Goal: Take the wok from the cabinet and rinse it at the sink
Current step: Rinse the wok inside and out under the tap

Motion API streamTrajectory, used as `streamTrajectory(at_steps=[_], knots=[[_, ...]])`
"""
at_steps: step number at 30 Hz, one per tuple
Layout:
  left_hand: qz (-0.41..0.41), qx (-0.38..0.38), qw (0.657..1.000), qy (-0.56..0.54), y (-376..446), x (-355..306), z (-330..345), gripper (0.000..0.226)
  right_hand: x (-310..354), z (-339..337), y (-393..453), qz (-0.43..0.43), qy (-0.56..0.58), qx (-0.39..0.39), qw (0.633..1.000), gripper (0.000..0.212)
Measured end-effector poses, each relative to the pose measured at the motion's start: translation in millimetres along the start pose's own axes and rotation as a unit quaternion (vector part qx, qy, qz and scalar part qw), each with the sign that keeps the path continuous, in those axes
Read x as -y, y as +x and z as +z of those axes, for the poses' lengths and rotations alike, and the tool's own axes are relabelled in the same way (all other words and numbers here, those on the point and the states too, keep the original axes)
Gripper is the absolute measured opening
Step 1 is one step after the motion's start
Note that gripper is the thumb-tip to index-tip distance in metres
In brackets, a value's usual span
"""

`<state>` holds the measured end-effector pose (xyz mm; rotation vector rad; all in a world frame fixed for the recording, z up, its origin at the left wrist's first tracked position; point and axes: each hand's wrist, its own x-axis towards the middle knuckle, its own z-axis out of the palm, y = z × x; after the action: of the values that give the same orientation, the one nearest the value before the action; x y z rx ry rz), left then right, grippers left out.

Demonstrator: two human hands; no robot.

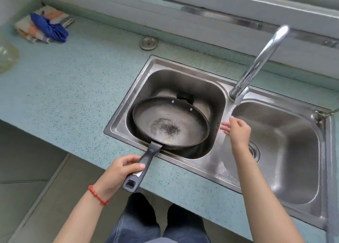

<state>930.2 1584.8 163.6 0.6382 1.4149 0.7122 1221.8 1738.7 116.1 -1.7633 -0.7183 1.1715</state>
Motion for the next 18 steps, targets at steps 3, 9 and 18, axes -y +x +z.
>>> streamTrajectory(at_steps=[3,9,18], knots=[[-0.004,-0.016,1.0,-0.015,-1,-2,6,0.046,14,-5,27,0.012,0.025,-0.025,0.999,0.028],[-0.008,-0.045,0.999,-0.014,-1,-1,8,0.057,27,7,50,-0.043,0.061,-0.013,0.997,0.01],[-0.011,-0.059,0.998,-0.024,1,2,7,0.058,19,-22,71,-0.041,0.087,-0.026,0.995,0.008]])
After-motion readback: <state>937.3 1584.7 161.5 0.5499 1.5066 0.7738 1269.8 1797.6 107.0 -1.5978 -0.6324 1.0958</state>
